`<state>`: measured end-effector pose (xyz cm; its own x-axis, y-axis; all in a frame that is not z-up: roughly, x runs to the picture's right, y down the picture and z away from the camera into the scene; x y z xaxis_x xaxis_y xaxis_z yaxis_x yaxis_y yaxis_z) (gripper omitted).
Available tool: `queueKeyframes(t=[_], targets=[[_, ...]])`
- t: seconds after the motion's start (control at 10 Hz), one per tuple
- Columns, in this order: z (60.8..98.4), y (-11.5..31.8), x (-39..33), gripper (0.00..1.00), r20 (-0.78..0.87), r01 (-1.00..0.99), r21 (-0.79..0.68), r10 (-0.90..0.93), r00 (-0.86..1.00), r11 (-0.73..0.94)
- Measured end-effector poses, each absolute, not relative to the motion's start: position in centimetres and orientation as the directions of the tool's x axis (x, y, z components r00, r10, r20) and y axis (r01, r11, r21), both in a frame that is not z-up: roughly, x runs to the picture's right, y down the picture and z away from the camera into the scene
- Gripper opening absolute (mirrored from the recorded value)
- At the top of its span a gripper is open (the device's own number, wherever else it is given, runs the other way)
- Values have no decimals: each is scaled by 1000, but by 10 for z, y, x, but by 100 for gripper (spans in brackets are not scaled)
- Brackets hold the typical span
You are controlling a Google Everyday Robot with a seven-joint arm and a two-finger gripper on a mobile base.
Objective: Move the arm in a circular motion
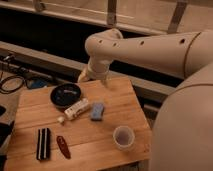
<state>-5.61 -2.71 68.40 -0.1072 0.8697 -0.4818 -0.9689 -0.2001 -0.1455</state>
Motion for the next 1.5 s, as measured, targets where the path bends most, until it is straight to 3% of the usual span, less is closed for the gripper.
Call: queueKeyframes(t=[0.2, 0.5, 0.8, 1.0, 1.5], targets=[[684, -28, -56, 75, -479, -970, -145, 871, -106, -197], [701, -25, -54, 45, -536, -947, -182, 834, -130, -265], [747, -7, -26, 12, -617, -864, -240, 756, -217, -444], [760, -7, -4, 0, -641, -826, -233, 719, -267, -514], [787, 7, 63, 0, -657, -784, -77, 623, -425, -615]])
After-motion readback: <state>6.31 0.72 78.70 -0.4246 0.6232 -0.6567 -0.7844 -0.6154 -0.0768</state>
